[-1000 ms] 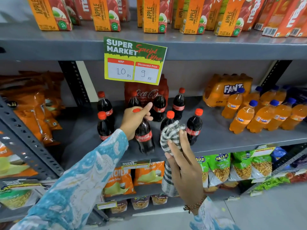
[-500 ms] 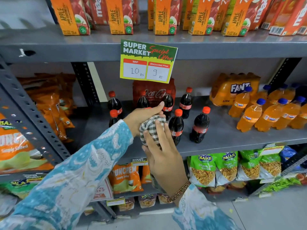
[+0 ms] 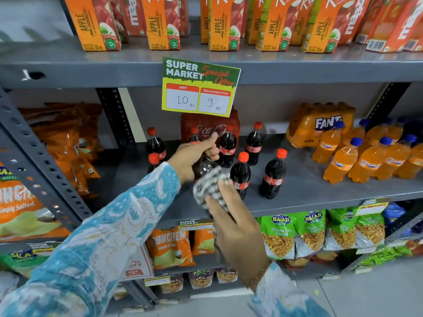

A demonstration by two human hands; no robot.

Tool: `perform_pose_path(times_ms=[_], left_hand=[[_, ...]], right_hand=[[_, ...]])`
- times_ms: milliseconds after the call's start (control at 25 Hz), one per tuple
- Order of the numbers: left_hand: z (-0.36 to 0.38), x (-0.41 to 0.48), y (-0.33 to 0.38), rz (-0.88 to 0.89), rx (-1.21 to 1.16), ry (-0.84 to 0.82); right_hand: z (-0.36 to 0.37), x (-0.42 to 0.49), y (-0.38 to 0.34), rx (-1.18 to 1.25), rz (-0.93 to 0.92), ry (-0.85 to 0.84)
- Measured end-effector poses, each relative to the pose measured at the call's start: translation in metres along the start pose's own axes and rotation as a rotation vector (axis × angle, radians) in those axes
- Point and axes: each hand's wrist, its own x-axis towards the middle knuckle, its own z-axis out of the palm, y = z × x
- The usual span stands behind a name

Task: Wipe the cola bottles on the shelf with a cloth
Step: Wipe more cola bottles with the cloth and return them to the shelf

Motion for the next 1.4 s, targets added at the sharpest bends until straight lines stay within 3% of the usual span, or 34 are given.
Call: perform_pose_path(times_ms=[160, 320, 520, 720, 840, 960, 1160, 1400], left_hand=[[0.005, -0.011, 0.000, -0.110, 0.112, -0.230], [0.019, -0.005, 0.000, -0.094, 0.174, -0.071], [0.028, -0.001, -0.002, -0.090, 0.083, -0.041], [0.026, -0.001, 0.000, -0.039, -0.041, -0.033], [0.025, -0.004, -0.004, -0.083, -0.008, -0.130], [0.028, -0.010, -0.002, -0.154, 0.032, -0.365], [0.037, -0.008, -0.002, -0.066, 0.060, -0.120], [0.033, -0.007, 0.003, -0.054, 0.025, -0.098]], right_hand=[[0.015, 0.034, 0.005, -0.019, 0.056, -0.095], [0.018, 0.013, 0.007, -0.083, 0.061, -0.087], [0.014, -0.015, 0.015, -0.158, -0.083, -0.104], [-0.009, -0.043, 0.024, 0.017, -0.049, -0.093], [-0.012, 0.001, 0.018, 0.053, -0.014, 0.018], [-0.002, 0.036, 0.020, -0.020, 0.035, -0.052], [0.006, 0.012, 0.025, -0.106, 0.021, -0.050], [-0.004, -0.033, 0.034, -0.042, -0.065, -0.086]])
